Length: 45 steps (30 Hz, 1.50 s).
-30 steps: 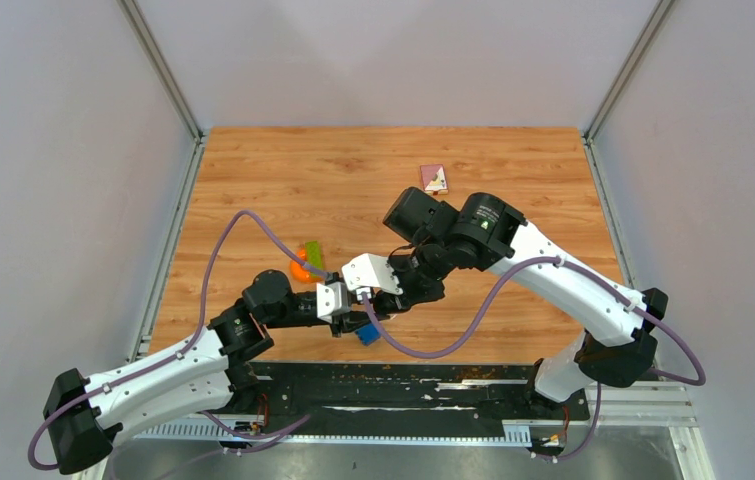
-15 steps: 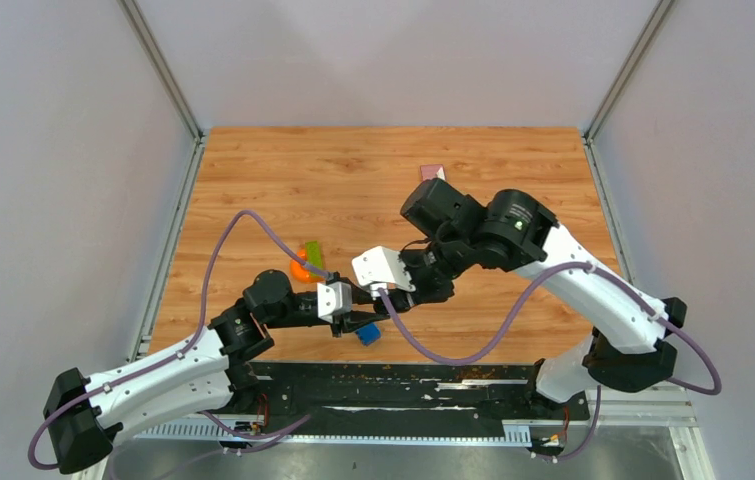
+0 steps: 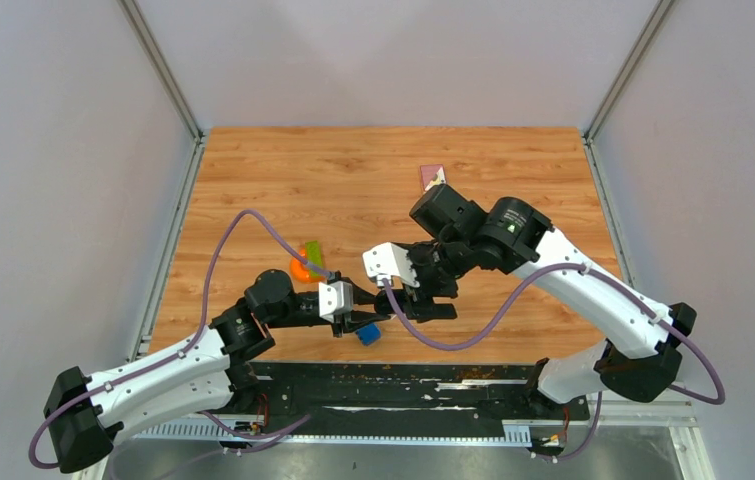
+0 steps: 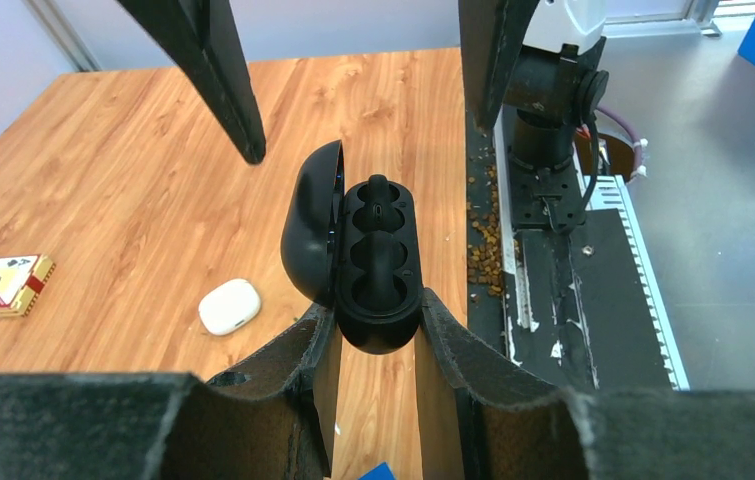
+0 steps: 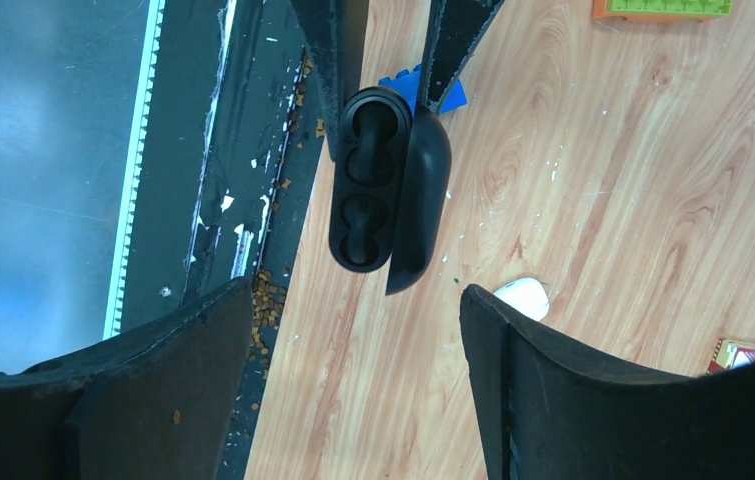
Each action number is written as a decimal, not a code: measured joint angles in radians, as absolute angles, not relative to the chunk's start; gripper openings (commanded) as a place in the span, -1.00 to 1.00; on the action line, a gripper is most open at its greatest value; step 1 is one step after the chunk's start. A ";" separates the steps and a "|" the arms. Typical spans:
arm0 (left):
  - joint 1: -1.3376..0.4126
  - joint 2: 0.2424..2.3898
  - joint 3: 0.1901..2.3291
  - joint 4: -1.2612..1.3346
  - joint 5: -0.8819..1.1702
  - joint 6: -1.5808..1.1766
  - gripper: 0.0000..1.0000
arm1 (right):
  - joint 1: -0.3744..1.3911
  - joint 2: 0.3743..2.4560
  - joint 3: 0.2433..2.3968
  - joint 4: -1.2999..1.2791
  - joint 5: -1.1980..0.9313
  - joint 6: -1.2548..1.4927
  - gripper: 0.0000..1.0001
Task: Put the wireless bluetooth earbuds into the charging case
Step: Close the charging case, then place the charging case.
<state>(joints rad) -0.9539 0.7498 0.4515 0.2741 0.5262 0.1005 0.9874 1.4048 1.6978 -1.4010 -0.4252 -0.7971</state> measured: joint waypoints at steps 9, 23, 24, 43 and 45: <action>-0.954 0.750 0.448 0.308 0.453 0.046 -1.00 | 0.987 1.412 1.676 -1.325 -0.482 -0.767 0.49; -0.954 0.837 0.442 0.360 0.317 -0.077 -0.85 | 0.781 1.309 1.649 -1.287 -0.503 -0.699 0.50; -0.954 0.862 0.445 0.359 0.305 -0.102 -0.82 | 0.732 1.303 1.634 -1.264 -0.501 -0.687 0.51; -0.947 1.491 0.722 0.316 0.048 -0.804 -0.45 | 0.475 1.163 1.552 -1.131 -0.388 -0.550 0.58; -0.947 1.549 0.740 0.316 0.062 -0.834 -0.44 | 0.475 1.142 1.552 -1.131 -0.379 -0.550 0.58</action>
<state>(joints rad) -0.9474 1.5486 0.7403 0.3157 0.0620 -0.8345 0.4751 1.1419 1.5520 -1.1309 -0.3790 -0.5499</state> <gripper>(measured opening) 0.362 0.785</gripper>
